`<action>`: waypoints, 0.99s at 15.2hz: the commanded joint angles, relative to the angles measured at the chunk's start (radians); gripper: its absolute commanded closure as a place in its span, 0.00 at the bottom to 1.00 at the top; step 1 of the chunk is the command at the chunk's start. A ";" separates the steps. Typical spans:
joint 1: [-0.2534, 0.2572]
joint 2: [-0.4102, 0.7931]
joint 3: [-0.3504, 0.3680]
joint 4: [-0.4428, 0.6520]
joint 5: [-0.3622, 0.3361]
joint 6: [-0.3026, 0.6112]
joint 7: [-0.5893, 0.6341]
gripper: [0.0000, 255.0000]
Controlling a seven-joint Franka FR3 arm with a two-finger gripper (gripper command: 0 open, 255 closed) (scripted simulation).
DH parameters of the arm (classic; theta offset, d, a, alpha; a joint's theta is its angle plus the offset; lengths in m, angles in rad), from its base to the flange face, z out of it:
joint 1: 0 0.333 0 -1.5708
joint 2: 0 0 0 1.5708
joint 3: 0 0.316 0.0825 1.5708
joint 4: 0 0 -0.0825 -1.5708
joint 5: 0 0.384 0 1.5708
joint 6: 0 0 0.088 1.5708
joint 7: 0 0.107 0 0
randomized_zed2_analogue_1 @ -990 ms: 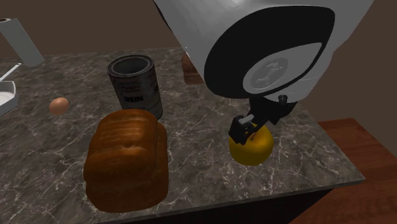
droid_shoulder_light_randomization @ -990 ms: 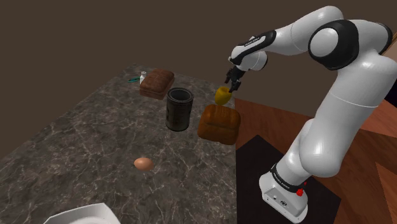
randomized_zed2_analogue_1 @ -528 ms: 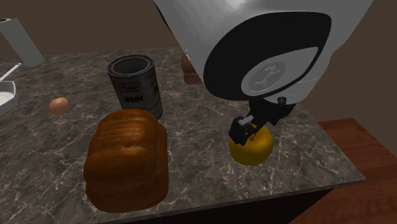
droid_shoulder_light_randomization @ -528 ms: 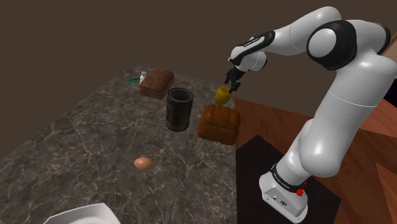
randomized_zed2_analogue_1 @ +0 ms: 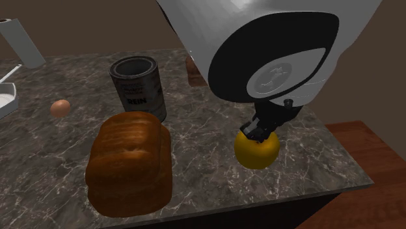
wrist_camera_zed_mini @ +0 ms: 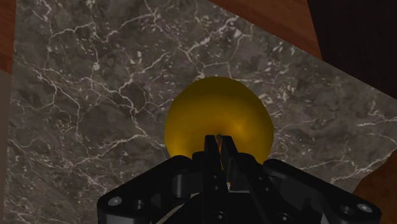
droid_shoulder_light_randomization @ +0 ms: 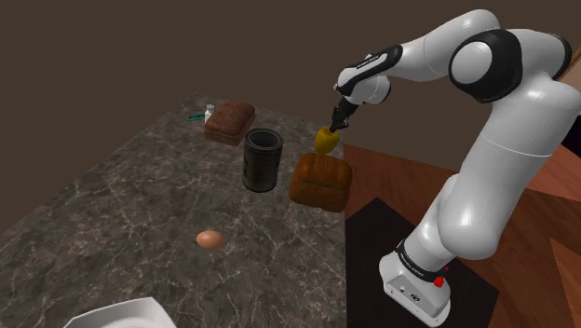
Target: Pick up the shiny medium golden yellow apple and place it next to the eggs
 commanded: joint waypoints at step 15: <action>0.023 -0.120 -0.025 0.067 -0.153 -0.143 0.121 1.00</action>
